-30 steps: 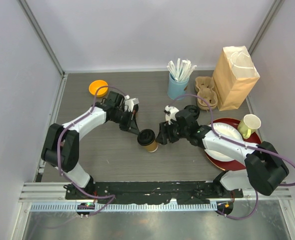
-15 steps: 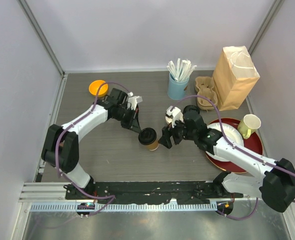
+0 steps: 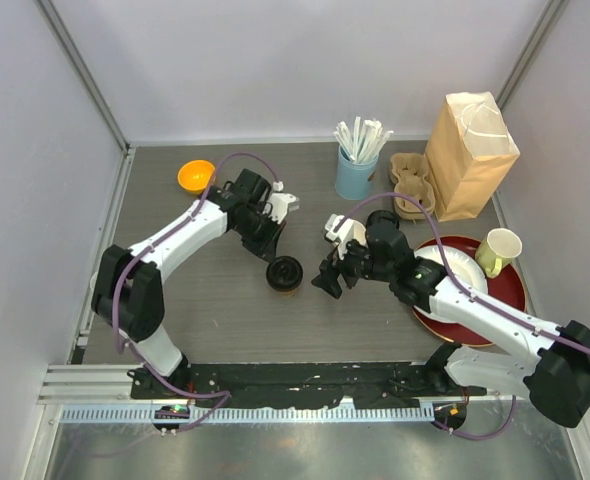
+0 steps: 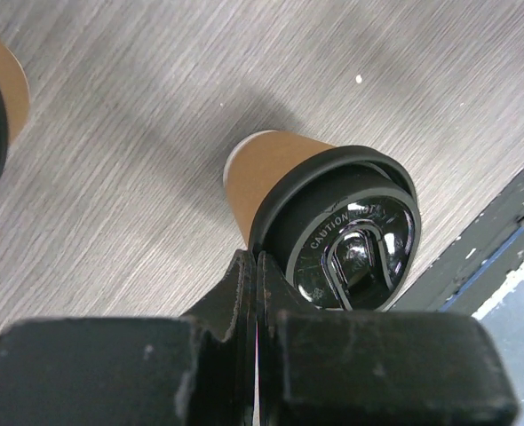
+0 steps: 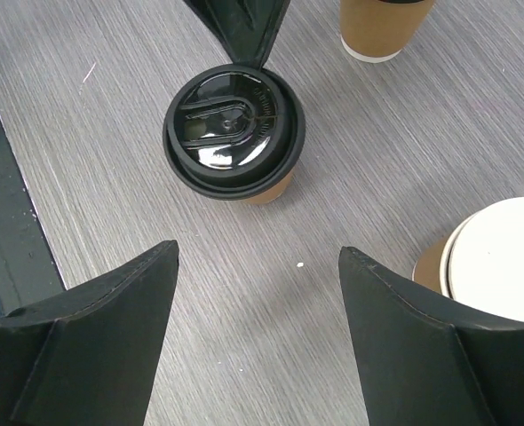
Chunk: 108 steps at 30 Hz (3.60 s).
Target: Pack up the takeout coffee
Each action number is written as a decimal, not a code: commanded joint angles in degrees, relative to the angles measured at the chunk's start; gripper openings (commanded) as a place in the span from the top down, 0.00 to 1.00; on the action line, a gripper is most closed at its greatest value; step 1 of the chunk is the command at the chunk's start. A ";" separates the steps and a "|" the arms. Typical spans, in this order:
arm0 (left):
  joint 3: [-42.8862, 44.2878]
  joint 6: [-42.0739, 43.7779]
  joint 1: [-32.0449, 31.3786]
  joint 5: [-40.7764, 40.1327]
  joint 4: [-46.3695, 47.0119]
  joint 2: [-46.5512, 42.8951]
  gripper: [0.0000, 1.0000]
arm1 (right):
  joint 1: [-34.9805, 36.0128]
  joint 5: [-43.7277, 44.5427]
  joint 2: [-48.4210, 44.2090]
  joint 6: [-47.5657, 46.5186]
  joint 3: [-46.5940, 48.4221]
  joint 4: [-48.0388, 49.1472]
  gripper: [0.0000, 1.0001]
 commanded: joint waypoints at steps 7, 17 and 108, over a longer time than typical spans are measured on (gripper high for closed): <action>4.01 3.75 -0.85 0.51 -6.35 4.80 0.91 | 0.12 -3.55 4.48 -0.64 2.95 4.06 0.21; 4.72 3.40 -0.85 2.18 -5.82 -0.65 0.61 | 2.58 -7.60 12.84 -6.00 10.24 3.63 0.11; -0.99 2.61 10.22 11.58 -2.74 -0.04 0.50 | 13.48 20.00 42.20 -6.62 16.49 -8.15 0.26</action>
